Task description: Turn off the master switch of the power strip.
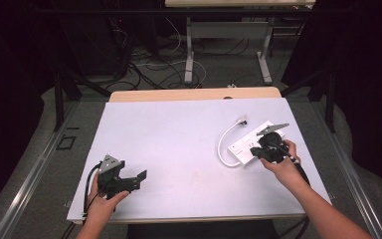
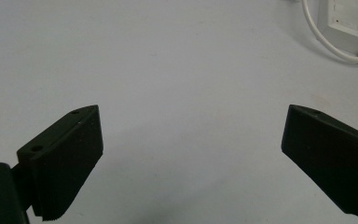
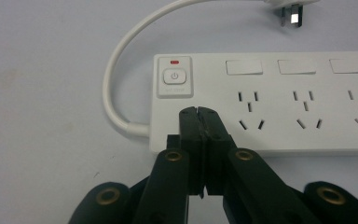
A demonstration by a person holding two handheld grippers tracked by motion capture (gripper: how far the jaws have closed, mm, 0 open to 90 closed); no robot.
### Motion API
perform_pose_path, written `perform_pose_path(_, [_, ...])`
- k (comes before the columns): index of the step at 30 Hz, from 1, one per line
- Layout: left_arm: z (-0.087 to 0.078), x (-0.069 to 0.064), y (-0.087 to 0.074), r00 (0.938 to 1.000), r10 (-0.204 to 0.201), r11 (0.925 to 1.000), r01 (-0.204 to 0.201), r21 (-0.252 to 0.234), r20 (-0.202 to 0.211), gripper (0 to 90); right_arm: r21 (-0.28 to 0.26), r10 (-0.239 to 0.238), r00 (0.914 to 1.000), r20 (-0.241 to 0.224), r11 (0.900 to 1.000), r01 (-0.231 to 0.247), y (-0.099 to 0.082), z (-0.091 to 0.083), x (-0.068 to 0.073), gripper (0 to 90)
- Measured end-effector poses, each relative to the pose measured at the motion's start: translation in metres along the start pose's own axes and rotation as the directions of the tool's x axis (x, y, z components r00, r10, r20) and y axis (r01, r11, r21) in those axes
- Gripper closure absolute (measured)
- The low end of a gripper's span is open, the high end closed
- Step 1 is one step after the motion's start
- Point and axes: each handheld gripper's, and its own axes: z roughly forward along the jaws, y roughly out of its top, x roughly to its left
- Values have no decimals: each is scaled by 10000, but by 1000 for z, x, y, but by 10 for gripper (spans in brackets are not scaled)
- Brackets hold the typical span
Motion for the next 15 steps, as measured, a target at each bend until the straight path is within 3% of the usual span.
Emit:
perform_pose_path(8, [0,0,0,10000,-11,10000,11,12,20,57,65,-10,10000,-32,10000,10,2,8,-1,900])
perform_pose_path(9, [0,1,0,10000,-9,10000,9,18,22,57,67,153,9999,-25,9999,-153,3,9,0,900])
perform_pose_path(15, [1,1,0,10000,-47,10000,47,19,33,58,14,-10,10000,-40,10000,10,6,18,-1,900])
